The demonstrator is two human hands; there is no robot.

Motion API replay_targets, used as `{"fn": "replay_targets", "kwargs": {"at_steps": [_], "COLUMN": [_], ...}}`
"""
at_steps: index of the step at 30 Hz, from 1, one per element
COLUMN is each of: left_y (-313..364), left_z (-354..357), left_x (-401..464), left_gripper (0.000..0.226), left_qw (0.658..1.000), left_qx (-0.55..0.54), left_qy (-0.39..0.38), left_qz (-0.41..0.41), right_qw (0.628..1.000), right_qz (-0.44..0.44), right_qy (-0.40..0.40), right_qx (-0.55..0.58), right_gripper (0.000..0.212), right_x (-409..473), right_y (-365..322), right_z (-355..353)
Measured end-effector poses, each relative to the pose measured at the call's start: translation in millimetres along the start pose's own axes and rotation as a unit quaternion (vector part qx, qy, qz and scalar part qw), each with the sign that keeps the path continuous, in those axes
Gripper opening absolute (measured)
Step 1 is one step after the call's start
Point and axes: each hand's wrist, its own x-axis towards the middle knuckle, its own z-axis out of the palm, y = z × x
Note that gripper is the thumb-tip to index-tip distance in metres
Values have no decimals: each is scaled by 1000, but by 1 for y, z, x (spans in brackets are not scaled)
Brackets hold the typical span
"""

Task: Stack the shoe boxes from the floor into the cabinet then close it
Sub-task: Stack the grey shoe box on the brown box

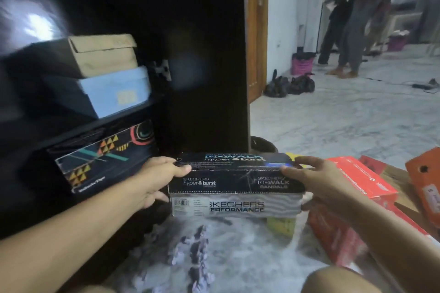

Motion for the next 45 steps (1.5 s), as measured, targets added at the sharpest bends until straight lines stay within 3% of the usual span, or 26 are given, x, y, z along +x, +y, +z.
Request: {"fn": "replay_targets", "kwargs": {"at_steps": [6, 11, 16, 21, 26, 28, 36, 40, 43, 45], "left_y": [35, 87, 145, 188, 222, 232, 233, 228, 222, 217], "left_z": [-64, -122, -173, -201, -218, -226, -237, -241, -237, -236], "left_x": [-7, -21, -31, -12, 25, 38, 69, 75, 87, 97], "left_gripper": [33, 49, 20, 60, 35, 46, 86, 57, 82, 98], "left_qw": [996, 982, 963, 927, 905, 905, 922, 936, 925, 911], "left_qx": [-59, -89, -105, -152, -177, -177, -111, -95, -7, 43], "left_qy": [58, 100, 121, 238, 289, 287, 236, 156, 225, 277], "left_qz": [46, 134, 215, 246, 255, 258, 286, 302, 306, 304], "right_qw": [996, 983, 967, 956, 949, 947, 934, 917, 922, 932], "right_qz": [-80, -156, -227, -262, -300, -313, -353, -397, -373, -350], "right_qy": [-42, -62, -62, -50, 5, 30, 44, 22, -28, 10], "right_qx": [25, 68, 101, 124, 93, 60, -18, 22, 103, 95], "right_gripper": [30, 56, 75, 78, 77, 75, 57, 40, 32, 34], "right_x": [-1, -12, -10, 7, 24, 28, 49, 59, 75, 89], "right_y": [-66, -129, -193, -240, -276, -291, -341, -355, -356, -352], "right_z": [32, 55, 78, 117, 166, 182, 246, 282, 302, 304]}}
